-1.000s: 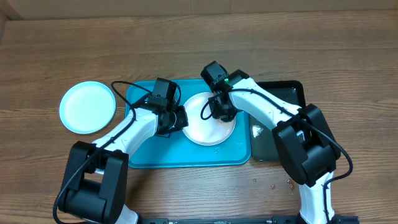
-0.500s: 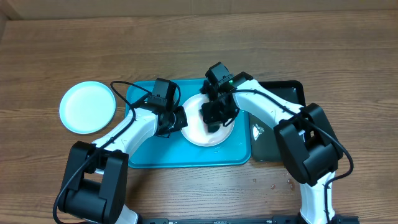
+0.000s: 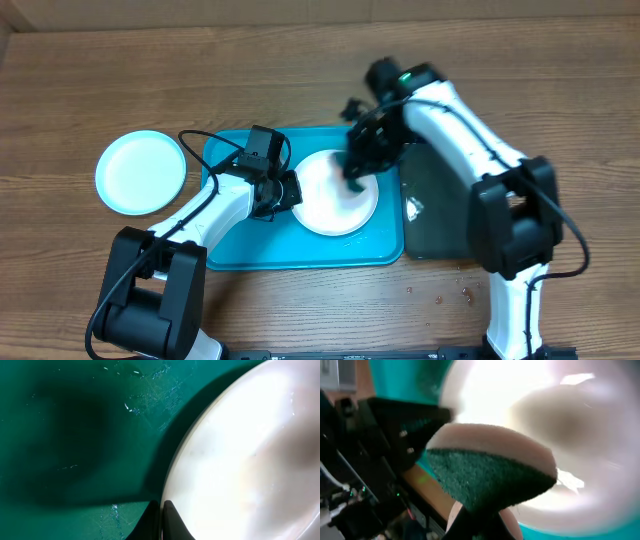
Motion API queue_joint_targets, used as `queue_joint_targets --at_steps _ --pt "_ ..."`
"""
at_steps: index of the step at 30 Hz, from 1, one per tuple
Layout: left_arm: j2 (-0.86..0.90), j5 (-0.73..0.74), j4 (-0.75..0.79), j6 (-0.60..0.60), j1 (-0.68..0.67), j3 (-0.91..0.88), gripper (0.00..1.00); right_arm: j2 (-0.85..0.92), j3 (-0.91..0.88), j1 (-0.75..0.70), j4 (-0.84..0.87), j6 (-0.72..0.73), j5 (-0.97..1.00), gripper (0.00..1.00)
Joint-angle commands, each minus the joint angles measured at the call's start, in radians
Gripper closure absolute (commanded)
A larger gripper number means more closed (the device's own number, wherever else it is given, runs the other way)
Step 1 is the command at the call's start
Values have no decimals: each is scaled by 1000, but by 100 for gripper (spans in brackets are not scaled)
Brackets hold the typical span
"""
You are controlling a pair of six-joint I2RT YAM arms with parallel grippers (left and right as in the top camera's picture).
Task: Clean dirty plates on tray and stack at the side
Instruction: 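Scrub the white plate surface with the sponge in right gripper, then drop the sponge in the black tray and raise right gripper away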
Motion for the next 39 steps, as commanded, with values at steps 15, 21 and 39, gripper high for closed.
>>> queue_joint_targets --at_steps 15,21,39 --pt "-4 5 3 5 -7 12 95 -45 -110 -268 -111 156 608 96" --pt "-4 4 3 5 -7 12 95 -45 -179 -268 -18 180 698 96" --pt "-3 -22 -6 5 -7 12 77 -45 10 -311 -129 186 679 48"
